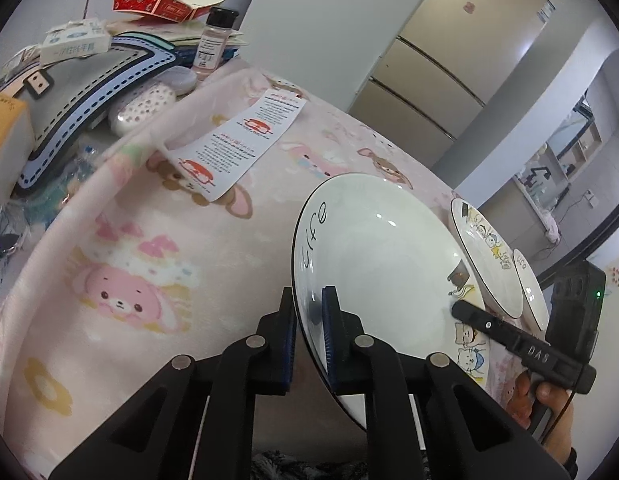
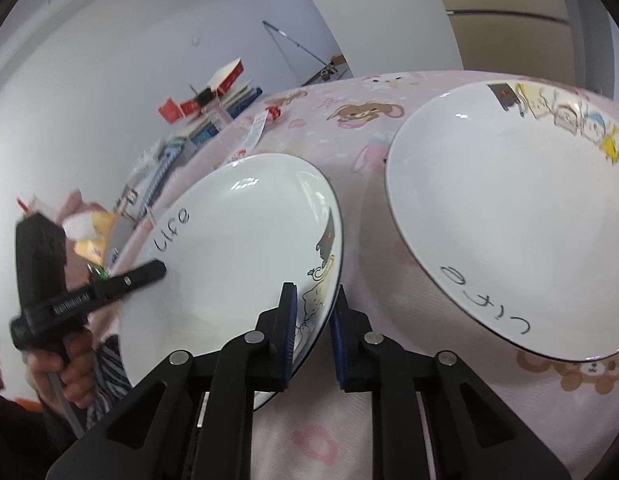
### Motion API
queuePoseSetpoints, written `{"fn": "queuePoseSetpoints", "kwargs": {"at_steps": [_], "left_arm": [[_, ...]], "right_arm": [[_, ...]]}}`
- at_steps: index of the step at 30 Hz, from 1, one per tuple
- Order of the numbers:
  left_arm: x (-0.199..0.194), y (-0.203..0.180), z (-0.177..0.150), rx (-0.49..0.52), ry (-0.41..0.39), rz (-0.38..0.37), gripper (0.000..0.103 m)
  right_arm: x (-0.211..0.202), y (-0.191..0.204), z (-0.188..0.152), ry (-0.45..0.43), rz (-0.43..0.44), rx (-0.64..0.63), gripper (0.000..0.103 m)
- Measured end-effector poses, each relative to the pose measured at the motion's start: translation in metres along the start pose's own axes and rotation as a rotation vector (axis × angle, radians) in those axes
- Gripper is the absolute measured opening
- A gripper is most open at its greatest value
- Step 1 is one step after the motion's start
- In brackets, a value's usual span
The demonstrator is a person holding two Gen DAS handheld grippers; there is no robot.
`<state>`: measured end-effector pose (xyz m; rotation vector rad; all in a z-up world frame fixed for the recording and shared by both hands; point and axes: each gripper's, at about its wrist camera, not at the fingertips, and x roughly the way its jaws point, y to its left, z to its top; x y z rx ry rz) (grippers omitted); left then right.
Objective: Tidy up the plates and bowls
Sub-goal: 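Lift the 'Life' plate with both tools toward the cartoon-rim plate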
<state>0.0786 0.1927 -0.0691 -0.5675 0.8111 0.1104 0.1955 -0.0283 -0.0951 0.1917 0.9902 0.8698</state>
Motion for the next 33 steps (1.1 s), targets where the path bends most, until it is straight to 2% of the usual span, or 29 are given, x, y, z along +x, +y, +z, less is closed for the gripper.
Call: {"fn": "queuePoseSetpoints", "kwargs": {"at_steps": [9,18,22,26,30,33], "left_arm": [[-0.009,-0.002,0.003,0.008,-0.041,-0.030,0.013],[-0.019,-0.011,0.004,0.043,-0.098,-0.050,0.013],[-0.024,-0.021,0.007,0.058,-0.121,-0.052,0.013],[-0.033,-0.038,0.011,0.081,-0.139,-0.080,0.013],[-0.042,-0.056,0.021,0.092,-0.149,-0.115,0.013],[-0.048,-0.075,0.030,0.116,-0.163,-0.142,0.013]], "right_arm": [[-0.014,0.008,0.001,-0.079,0.001,-0.032,0.015],[-0.029,0.020,0.003,-0.156,-0.059,-0.091,0.014],[-0.039,0.019,0.007,-0.197,-0.064,-0.072,0.013],[-0.060,0.020,0.014,-0.247,-0.088,-0.039,0.011],[-0.089,0.031,0.024,-0.266,-0.150,-0.077,0.012],[-0.110,0.031,0.032,-0.297,-0.159,-0.080,0.011]]}}
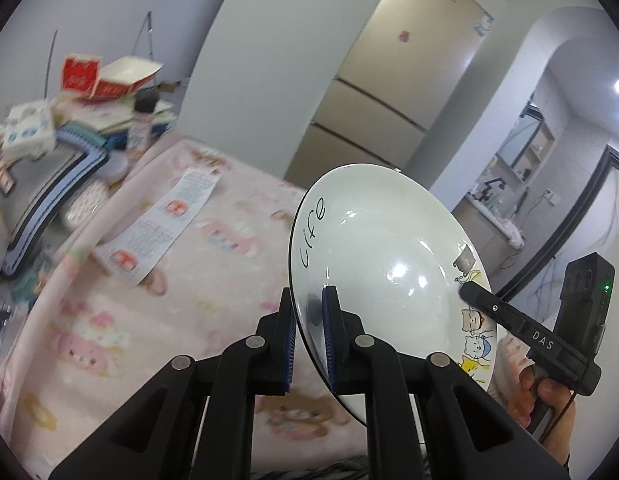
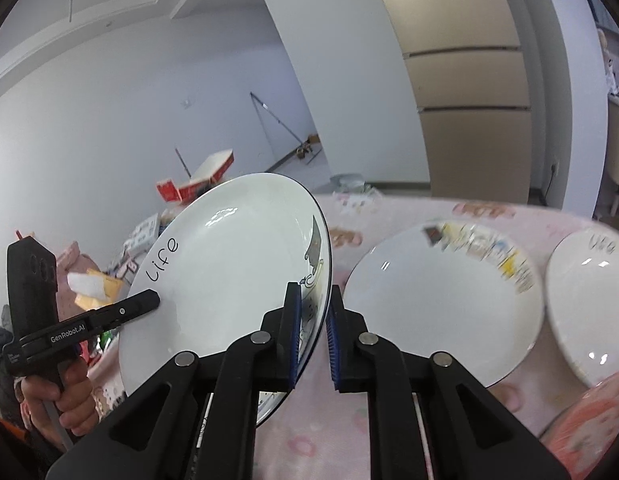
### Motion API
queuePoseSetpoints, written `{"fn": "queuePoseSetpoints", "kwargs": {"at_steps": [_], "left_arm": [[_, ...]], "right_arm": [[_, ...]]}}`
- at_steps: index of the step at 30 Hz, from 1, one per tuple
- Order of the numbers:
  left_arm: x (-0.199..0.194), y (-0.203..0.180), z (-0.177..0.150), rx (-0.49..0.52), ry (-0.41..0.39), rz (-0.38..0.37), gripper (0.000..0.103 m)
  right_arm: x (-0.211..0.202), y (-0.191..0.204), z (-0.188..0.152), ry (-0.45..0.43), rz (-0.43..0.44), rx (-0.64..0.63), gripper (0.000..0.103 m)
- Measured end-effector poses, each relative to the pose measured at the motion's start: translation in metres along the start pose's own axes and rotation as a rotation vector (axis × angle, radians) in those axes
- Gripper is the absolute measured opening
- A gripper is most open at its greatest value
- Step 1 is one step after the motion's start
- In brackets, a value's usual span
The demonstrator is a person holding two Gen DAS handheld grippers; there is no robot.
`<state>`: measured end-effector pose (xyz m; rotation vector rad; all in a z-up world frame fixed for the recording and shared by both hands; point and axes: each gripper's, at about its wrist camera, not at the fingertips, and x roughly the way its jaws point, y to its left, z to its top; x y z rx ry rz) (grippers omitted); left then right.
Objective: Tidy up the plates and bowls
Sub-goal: 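Lift the 'Life' plate with both tools toward the cartoon-rim plate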
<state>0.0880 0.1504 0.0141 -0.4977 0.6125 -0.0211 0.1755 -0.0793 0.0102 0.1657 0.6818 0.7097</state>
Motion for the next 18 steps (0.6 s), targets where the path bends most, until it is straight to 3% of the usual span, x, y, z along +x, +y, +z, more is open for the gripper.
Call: {"fn": "queuePoseSetpoints", "kwargs": {"at_steps": [10,18], "left_arm": [[0.022,-0.071,0.032,0.078,-0.007,-0.071,0.014],[0.063,-0.107,0.044,0.096,0.052,-0.110,0.014]], "right_arm": [[-0.050,-0.036,0.047,-0.083,-0.058,-0.010,0.011],[-0.053,-0.079,0.062,-0.028,-0.084,0.019,0.011]]}}
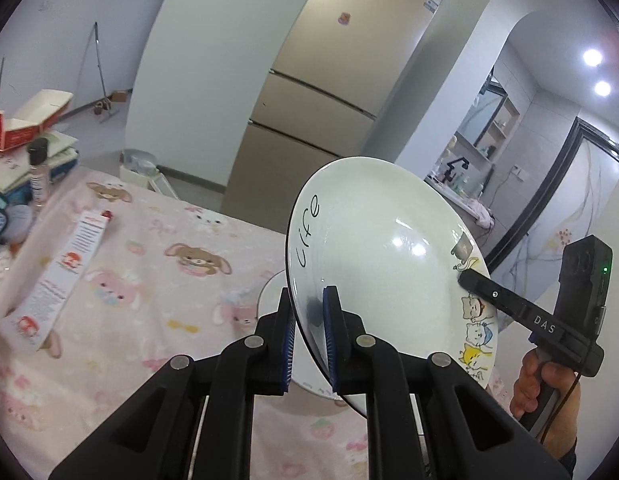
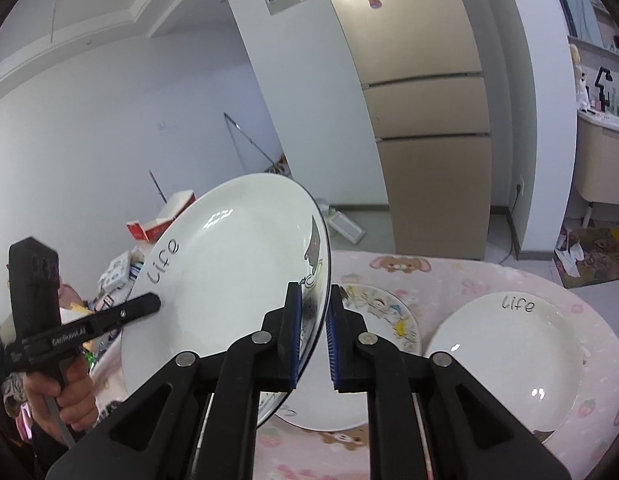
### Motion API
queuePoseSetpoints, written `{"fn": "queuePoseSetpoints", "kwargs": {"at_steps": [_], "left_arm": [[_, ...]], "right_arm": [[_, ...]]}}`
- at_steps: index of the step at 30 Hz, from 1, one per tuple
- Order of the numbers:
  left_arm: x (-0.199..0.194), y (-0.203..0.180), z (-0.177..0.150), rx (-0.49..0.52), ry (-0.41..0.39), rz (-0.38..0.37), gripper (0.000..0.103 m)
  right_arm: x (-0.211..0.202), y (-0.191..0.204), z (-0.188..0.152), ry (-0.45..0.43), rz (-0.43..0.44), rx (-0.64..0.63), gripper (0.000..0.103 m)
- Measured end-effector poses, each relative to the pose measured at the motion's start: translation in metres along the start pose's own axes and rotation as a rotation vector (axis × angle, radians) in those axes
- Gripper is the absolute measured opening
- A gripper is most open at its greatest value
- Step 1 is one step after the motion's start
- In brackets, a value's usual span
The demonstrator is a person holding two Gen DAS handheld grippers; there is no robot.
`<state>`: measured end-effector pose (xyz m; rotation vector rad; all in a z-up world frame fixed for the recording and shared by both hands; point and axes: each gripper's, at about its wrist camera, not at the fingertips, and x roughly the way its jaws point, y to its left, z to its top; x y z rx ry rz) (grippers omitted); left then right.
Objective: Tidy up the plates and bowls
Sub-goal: 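Lift the 'Life' plate with both tools toward the cartoon-rim plate, then lower the 'Life' plate onto the cartoon-rim plate and open both tools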
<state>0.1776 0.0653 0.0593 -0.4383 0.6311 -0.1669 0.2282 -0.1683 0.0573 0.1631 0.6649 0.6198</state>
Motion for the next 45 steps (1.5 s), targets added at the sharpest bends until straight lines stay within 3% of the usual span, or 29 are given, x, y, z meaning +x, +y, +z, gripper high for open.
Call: {"fn": "queuePoseSetpoints", "kwargs": {"at_steps": [6,14,34,45], "left_arm": [[0.034,-0.005,-0.007,0.020,0.065,0.024,0.014],[0.065,0.016,-0.031,-0.004,0.127,0.052,0.014],[0.085,0.038,-0.037,-0.029,0.171,0.068,0.014],[0.091,0.043,-0.039,-0.043,0.187,0.077,0.014]], "right_arm": [[0.021,-0.034,-0.005,0.087,-0.006,0.060,0.011],[0.057,-0.053,-0.029,0.272,-0.015,0.078,0.012],[0.099,-0.062,-0.041,0.480,-0.016,0.100,0.015],[0.114,-0.062,-0.047,0.538,-0.046,0.091,0.017]]}}
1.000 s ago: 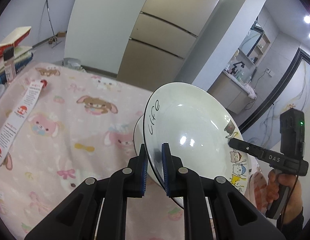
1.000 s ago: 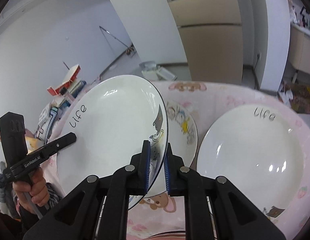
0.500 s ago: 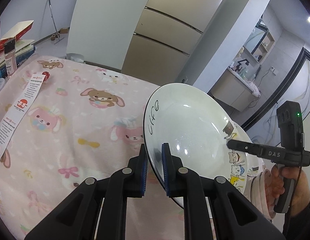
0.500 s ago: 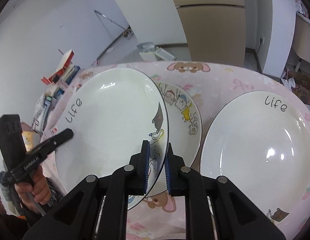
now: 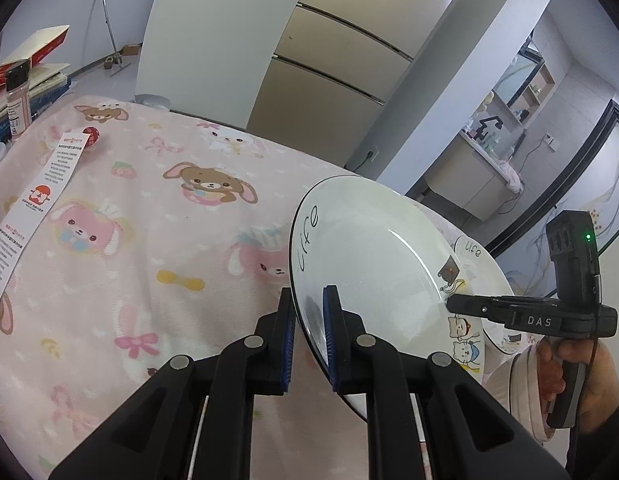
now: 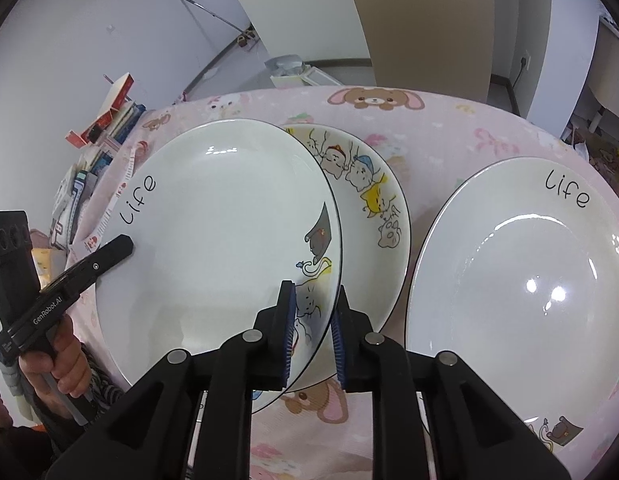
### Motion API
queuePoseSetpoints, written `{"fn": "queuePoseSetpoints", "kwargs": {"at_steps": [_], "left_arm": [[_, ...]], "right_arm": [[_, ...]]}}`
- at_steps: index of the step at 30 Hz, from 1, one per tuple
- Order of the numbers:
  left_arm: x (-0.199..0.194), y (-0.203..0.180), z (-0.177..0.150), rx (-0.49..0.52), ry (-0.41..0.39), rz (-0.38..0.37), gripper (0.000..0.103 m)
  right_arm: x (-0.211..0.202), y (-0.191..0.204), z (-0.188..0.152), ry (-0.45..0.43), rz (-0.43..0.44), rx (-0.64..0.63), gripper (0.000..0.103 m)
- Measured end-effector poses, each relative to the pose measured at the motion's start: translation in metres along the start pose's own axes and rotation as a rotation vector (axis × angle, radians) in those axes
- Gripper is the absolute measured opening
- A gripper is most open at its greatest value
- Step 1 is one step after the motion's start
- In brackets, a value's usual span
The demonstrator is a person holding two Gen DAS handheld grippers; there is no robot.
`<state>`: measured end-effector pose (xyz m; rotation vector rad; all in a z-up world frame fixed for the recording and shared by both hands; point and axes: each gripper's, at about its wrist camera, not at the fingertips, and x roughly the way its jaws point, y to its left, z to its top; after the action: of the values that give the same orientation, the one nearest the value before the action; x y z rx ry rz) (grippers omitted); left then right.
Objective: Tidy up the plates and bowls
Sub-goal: 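Lower the 'Life' plate onto the cartoon-rim plate and open both tools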
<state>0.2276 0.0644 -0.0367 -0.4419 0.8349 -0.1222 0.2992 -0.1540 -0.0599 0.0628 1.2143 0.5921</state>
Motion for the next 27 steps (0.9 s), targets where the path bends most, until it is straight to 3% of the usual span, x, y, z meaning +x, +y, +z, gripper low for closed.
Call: {"fn": "queuePoseSetpoints", "kwargs": {"at_steps": [25,27], "left_arm": [[0.003,-0.012,-0.001,0.072,-0.060,0.093,0.019],[0.005,-0.011,-0.001,0.070,-0.059,0.092,0.019]], "right_arm": [[0.017,0.027,0.004,0.118,-0.226,-0.141,0.030],[0.017,0.032,0.003,0.124,-0.233,-0.160,0.040]]}}
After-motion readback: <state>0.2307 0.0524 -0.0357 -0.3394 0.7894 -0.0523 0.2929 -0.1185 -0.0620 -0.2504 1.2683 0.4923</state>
